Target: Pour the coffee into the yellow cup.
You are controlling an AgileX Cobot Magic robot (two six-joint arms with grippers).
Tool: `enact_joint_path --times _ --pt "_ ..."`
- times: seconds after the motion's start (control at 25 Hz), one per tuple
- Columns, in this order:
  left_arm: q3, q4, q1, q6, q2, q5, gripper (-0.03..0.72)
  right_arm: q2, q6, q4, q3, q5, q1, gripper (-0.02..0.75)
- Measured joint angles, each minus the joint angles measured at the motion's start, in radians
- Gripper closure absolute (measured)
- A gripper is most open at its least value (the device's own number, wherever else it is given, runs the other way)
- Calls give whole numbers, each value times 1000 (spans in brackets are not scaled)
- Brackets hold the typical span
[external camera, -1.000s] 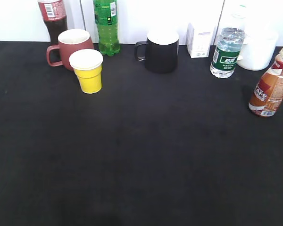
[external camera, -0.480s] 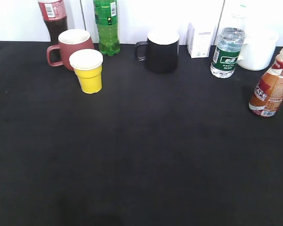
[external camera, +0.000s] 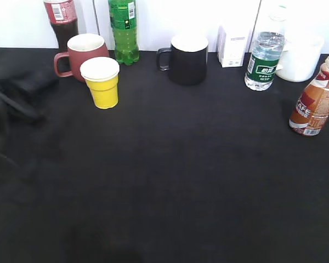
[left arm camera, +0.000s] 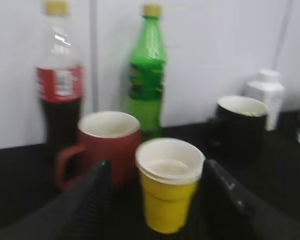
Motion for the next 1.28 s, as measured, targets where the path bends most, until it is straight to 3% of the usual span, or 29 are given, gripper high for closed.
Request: enact_joint_path --times 0.04,0.16,0.2,0.56,0.76,1.0,1.16,1.28 --pt "-5 14 -1 -21 75 -51 244 0 0 0 0 0 0 148" --pt "-113 57 -1 -80 239 -45 77 0 0 0 0 0 0 148" --pt "-158 63 -1 -82 282 -9 54 0 0 0 0 0 0 148" --pt "-537 122 -1 -111 574 141 40 0 1 0 0 0 0 148" --pt "-628 182 -1 -124 629 140 64 0 1 0 0 0 0 148" --pt "-631 211 -1 -124 633 137 234 0 1 0 0 0 0 148" --pt "-629 350 -1 -151 590 180 242 0 1 0 0 0 0 148" --pt "-657 549 -15 -270 503 200 243 0 1 0 0 0 0 148"
